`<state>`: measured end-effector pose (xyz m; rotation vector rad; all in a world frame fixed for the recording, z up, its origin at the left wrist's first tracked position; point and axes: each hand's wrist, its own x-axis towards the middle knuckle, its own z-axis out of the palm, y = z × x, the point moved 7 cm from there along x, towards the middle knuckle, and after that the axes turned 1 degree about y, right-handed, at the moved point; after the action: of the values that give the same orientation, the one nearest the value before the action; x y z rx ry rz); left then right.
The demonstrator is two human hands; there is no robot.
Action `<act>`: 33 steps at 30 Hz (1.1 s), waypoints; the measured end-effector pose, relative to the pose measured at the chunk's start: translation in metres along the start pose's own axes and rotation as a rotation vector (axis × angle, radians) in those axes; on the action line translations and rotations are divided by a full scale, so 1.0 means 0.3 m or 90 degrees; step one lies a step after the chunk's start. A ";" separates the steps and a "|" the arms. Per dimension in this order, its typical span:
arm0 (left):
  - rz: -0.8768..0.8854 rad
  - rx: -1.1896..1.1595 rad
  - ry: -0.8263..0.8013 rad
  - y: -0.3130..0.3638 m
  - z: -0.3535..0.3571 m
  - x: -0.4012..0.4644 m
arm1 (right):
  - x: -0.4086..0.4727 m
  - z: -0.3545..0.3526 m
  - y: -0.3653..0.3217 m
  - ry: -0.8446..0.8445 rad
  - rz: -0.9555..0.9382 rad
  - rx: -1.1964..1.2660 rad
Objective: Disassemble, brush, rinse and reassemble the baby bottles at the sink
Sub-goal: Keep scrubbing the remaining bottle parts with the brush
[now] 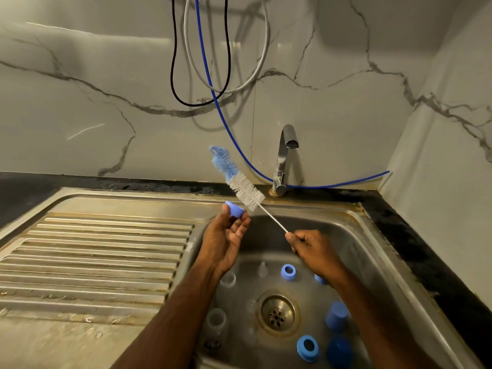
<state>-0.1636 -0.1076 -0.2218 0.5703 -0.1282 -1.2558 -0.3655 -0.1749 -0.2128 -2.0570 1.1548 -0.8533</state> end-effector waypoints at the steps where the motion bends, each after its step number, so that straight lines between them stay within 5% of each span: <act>1: -0.004 0.017 0.007 -0.015 0.003 -0.003 | -0.001 0.009 -0.007 0.003 -0.007 -0.028; 10: 0.036 0.003 0.090 0.023 -0.033 0.008 | -0.015 0.020 0.008 -0.082 -0.019 -0.002; 17: 0.207 0.449 0.061 0.040 -0.018 -0.006 | -0.010 0.026 -0.039 0.019 -0.100 -0.066; 23: 0.104 0.156 0.118 0.052 -0.055 0.009 | 0.001 -0.039 -0.007 0.024 -0.113 -0.109; 29: 0.100 0.320 0.074 0.020 -0.036 0.001 | 0.001 0.003 -0.033 0.025 -0.131 -0.106; 33: 0.093 0.208 0.101 0.047 -0.048 0.014 | 0.006 -0.030 -0.010 0.023 -0.128 -0.110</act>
<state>-0.1445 -0.1040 -0.2283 0.9238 -0.2409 -1.0495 -0.3703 -0.1770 -0.2046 -2.3376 1.0868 -0.9161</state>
